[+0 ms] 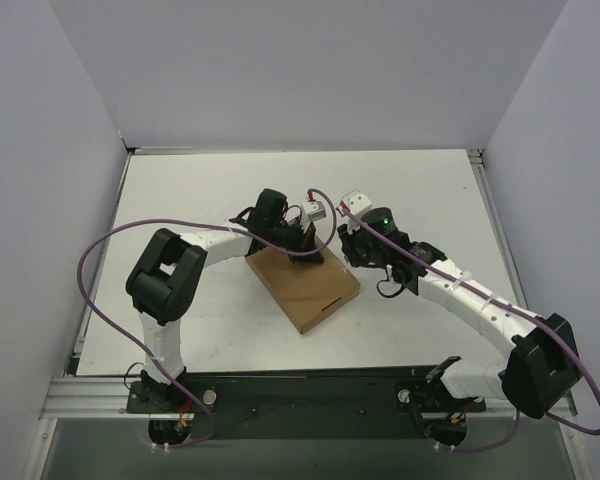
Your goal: Unpack the express box
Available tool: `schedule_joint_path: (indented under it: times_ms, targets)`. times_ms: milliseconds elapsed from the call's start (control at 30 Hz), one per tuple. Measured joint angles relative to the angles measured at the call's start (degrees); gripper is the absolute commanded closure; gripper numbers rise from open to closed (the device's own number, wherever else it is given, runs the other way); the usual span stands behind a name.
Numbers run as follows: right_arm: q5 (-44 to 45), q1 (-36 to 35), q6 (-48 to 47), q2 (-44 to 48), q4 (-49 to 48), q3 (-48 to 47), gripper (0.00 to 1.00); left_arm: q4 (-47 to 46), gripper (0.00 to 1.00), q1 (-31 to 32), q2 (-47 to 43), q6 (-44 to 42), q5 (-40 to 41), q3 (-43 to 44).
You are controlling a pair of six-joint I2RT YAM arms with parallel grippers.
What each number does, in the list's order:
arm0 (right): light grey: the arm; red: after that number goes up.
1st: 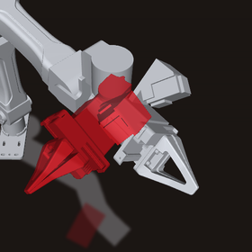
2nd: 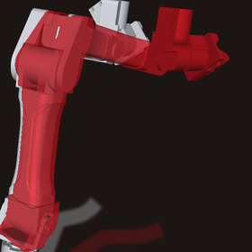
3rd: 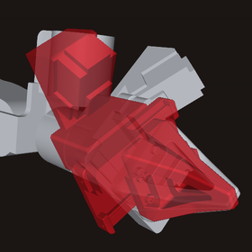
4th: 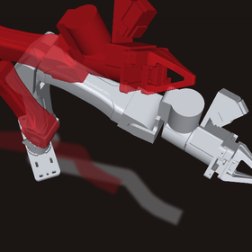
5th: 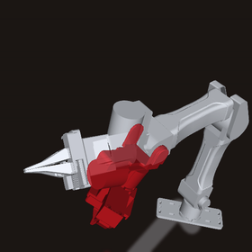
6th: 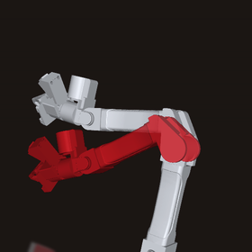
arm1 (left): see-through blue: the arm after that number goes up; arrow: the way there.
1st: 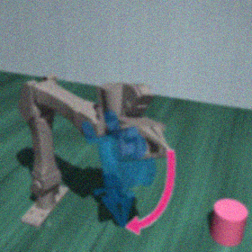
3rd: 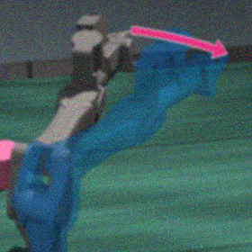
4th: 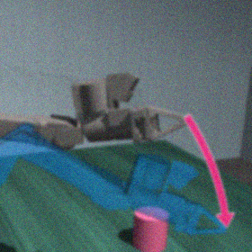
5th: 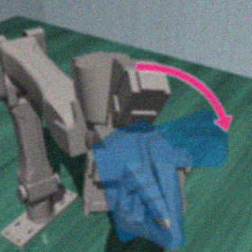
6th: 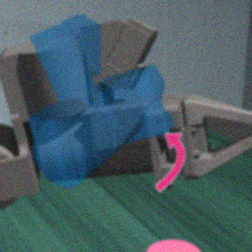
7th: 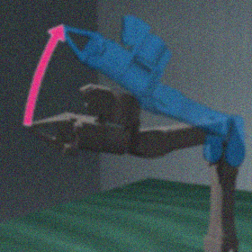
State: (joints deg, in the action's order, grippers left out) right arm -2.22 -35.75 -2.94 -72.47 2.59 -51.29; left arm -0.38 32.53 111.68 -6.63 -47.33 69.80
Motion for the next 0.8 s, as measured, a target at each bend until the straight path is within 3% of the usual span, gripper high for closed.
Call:
schedule_joint_path:
  times_ms: [800]
  targets:
    - [0.3, -0.3, -0.1, -2.7, -3.5, 0.3, 1.00, 0.2, 1.00, 0.0, 0.0, 0.2, 0.0, 0.0]
